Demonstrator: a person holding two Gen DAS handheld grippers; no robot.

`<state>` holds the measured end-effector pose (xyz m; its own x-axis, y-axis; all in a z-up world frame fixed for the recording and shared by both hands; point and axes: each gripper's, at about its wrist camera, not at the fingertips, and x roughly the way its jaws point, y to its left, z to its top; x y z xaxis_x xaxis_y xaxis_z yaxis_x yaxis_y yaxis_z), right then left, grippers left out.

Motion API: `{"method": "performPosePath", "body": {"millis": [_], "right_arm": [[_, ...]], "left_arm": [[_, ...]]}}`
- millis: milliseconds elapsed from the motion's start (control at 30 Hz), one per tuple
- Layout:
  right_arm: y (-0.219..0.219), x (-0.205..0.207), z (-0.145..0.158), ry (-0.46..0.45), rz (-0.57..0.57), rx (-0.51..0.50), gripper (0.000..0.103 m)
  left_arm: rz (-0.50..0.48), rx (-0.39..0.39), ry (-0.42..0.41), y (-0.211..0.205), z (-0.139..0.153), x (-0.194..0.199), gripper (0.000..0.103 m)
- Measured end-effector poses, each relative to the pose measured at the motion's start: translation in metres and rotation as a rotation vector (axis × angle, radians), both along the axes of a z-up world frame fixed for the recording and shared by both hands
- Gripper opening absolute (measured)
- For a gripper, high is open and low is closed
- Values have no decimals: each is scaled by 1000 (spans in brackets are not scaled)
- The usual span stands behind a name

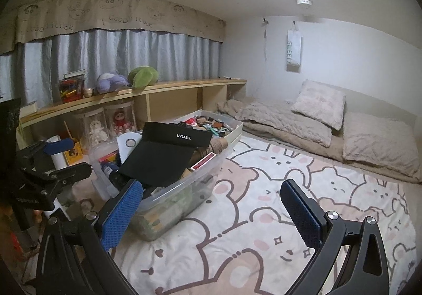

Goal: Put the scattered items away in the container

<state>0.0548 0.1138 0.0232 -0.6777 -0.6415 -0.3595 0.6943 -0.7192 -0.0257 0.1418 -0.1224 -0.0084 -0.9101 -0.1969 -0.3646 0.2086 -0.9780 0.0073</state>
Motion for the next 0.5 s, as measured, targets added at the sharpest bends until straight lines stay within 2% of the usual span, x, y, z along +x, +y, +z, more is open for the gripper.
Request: {"method": "performPosePath", "body": {"millis": [500], "right_arm": [[-4, 2, -4, 5, -13, 43, 103]], "left_arm": [[8, 6, 3, -2, 2, 5, 103]]}}
